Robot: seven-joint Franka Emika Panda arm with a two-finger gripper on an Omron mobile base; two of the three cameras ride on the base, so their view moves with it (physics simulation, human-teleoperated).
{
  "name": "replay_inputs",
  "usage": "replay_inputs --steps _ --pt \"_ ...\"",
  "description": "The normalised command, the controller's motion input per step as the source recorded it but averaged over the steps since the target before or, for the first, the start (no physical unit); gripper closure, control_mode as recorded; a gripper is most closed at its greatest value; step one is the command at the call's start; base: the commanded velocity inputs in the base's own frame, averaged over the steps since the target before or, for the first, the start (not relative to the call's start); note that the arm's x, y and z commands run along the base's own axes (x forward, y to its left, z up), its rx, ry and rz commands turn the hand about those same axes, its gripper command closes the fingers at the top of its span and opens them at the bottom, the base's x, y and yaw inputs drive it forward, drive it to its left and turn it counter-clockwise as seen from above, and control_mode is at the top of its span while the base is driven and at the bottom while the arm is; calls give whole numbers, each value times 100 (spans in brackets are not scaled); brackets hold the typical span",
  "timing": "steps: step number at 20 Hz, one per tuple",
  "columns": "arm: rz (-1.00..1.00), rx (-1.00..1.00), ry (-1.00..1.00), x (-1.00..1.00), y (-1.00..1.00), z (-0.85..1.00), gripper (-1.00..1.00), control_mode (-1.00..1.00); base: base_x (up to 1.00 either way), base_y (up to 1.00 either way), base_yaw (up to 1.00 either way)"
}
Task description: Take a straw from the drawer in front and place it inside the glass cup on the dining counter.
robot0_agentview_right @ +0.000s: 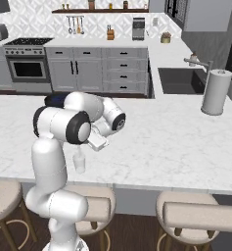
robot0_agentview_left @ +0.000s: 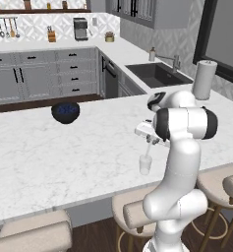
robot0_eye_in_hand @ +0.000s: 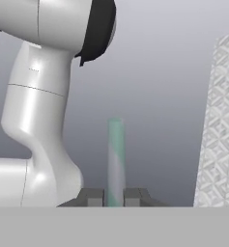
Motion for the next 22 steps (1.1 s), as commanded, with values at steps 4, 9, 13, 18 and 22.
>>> replay_inputs --steps 4,9,13,18,22 --pt "0 0 0 6 2 -10 100 -100 0 0 0" --pt "0 0 0 5 2 -11 100 -100 0 0 0" --pt "0 0 0 3 0 -7 100 -100 0 0 0" --pt "0 0 0 0 3 -2 100 -100 0 0 0" --pt "0 -3 0 0 12 -19 100 -100 0 0 0"
